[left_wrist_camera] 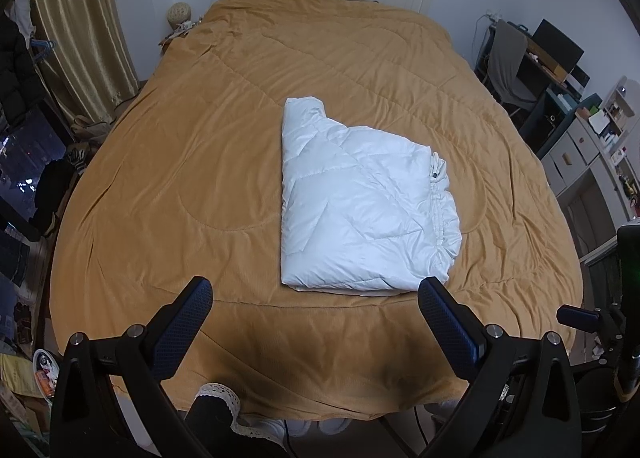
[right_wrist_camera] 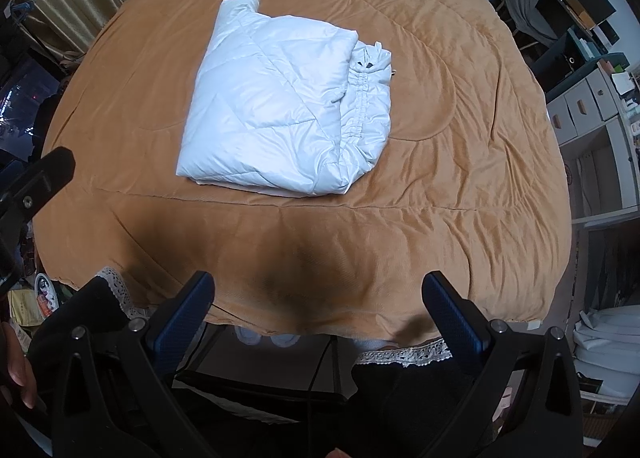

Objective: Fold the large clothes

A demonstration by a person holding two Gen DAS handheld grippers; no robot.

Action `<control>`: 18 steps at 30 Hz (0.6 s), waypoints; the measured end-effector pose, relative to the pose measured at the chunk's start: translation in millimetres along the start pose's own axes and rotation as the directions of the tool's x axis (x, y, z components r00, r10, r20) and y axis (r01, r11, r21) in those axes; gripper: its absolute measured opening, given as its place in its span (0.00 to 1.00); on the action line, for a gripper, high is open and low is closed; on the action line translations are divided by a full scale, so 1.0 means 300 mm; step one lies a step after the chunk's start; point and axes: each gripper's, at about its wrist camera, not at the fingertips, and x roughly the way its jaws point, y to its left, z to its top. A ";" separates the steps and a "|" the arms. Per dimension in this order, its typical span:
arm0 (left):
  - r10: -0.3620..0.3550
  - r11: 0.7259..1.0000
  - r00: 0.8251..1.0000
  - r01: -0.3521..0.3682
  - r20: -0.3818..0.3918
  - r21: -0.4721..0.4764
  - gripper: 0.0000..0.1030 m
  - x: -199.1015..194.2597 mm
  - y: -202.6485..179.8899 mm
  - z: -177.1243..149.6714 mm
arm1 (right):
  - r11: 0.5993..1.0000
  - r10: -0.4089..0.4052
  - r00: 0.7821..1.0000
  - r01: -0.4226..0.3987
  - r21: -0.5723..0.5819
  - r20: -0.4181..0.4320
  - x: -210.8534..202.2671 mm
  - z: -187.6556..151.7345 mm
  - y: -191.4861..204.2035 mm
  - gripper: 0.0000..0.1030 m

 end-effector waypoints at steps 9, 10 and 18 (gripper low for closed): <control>0.002 1.000 1.000 -0.002 -0.010 -0.003 1.00 0.008 -0.002 -0.008 | 1.000 0.001 1.000 -0.001 0.001 -0.001 0.001 -0.002 0.000 1.00; 0.002 1.000 1.000 -0.002 -0.011 -0.003 1.00 0.008 -0.002 -0.007 | 1.000 0.002 1.000 -0.002 0.002 0.000 0.000 -0.003 -0.002 1.00; 0.003 1.000 1.000 -0.003 -0.014 -0.005 1.00 0.006 -0.001 -0.011 | 1.000 -0.002 1.000 0.002 0.002 0.001 0.002 -0.005 -0.007 1.00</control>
